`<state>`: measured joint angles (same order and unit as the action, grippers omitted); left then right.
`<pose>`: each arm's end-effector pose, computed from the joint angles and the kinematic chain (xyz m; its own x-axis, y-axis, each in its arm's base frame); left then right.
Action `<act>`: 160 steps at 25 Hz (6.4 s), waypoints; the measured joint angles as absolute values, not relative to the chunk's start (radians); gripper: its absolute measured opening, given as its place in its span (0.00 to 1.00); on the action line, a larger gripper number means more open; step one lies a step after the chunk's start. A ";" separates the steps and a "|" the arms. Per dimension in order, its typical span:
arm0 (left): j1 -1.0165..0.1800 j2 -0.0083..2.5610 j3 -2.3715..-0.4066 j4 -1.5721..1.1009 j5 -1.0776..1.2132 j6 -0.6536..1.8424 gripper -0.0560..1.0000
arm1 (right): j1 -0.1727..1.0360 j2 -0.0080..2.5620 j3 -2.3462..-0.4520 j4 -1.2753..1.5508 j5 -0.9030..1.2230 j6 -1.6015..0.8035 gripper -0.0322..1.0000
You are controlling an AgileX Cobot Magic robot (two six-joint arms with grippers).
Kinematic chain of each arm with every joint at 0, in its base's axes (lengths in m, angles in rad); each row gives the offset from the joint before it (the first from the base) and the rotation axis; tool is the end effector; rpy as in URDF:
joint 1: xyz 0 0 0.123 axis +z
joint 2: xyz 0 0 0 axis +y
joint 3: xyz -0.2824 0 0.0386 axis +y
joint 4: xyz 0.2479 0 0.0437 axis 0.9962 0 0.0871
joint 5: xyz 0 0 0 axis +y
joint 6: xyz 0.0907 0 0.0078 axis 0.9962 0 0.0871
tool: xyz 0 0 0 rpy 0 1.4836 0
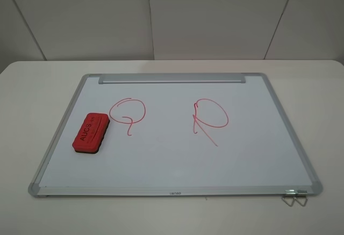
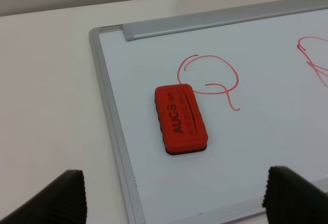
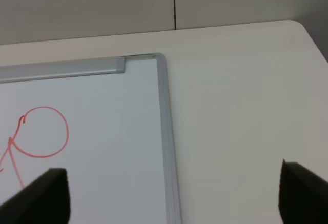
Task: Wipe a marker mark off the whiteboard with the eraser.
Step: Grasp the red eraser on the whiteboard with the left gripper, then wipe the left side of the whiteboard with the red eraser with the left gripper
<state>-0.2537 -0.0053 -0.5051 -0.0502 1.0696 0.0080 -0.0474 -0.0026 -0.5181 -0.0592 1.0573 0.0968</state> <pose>-0.0075 -0.0022 0.2779 -0.4443 0.0985 -0.8905 0.2816 0.9589 -0.0344 -0.0075 -0.0043 0.2826 -0.4259 0.0878 -0.9005 0.1228 0.9917 0.0386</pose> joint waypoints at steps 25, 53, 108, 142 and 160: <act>-0.254 -0.005 -0.505 -0.050 1.070 0.008 0.72 | -0.047 -0.003 -0.518 -0.059 1.057 0.097 0.73; -0.254 0.485 -0.598 -0.064 0.943 -0.017 0.72 | -0.047 -0.003 -0.518 -0.059 1.057 0.097 0.73; -0.396 1.768 -0.908 0.101 0.580 -0.263 0.79 | -0.047 -0.003 -0.518 -0.059 1.057 0.097 0.73; -0.409 1.902 -0.895 0.075 0.477 -0.267 0.60 | -0.047 -0.003 -0.518 -0.059 1.057 0.097 0.73; -0.385 2.066 -1.310 0.114 0.739 -0.015 0.60 | -0.047 -0.003 -0.518 -0.059 1.057 0.097 0.73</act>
